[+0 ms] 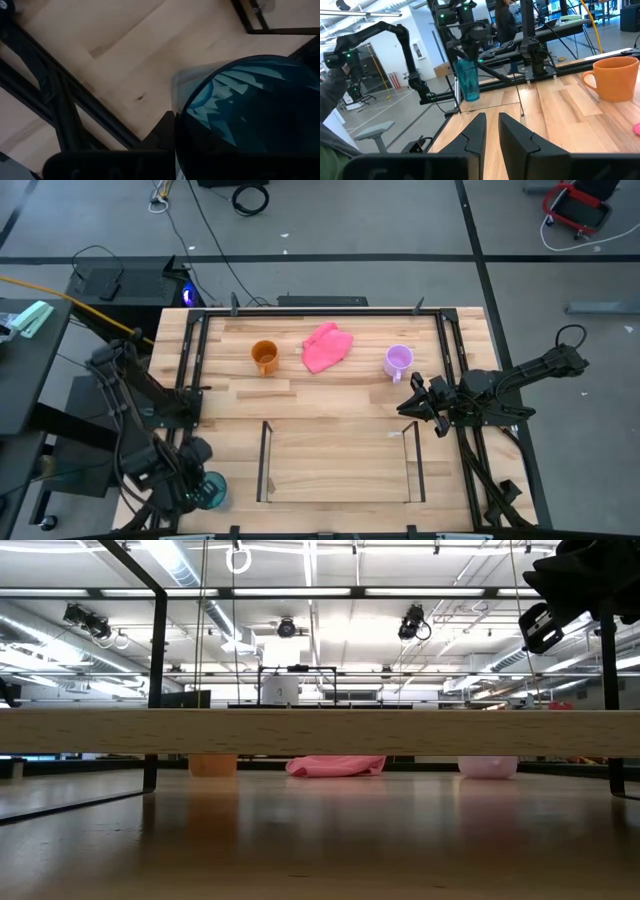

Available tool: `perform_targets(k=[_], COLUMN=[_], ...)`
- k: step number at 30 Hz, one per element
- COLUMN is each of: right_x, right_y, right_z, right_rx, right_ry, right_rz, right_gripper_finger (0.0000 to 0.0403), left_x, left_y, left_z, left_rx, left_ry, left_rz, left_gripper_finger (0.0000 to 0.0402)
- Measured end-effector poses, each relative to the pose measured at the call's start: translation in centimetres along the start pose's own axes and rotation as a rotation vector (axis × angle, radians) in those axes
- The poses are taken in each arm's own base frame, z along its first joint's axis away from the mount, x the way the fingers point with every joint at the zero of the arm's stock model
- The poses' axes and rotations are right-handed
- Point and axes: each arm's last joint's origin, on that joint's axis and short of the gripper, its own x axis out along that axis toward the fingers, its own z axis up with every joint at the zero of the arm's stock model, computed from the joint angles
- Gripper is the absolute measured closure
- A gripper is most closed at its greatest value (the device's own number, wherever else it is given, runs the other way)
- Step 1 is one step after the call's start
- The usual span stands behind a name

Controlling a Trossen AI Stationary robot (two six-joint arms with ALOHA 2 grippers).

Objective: Stack small to large cups/mugs on shelf
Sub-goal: Put the blue cup on the shelf

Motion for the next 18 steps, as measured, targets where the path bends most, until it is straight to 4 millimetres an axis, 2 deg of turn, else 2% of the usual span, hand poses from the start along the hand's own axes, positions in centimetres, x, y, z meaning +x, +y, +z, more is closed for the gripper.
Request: perform_targets(k=[12, 18], right_x=[0.0, 0.0], right_y=[0.0, 0.0], right_z=[0.0, 0.0], right_rx=[0.000, 0.001], right_ry=[-0.001, -0.001], right_rz=[0.000, 0.000], right_gripper_finger=[0.0345, 0.0345], left_x=[-3.0, -4.8], left_y=[1.7, 1.5], left_z=[1.0, 1.3], left_rx=[-0.011, 0.021], left_ry=[0.027, -0.014], left_rz=[-0.120, -0.220], left_gripper_finger=[0.0389, 0.0389])
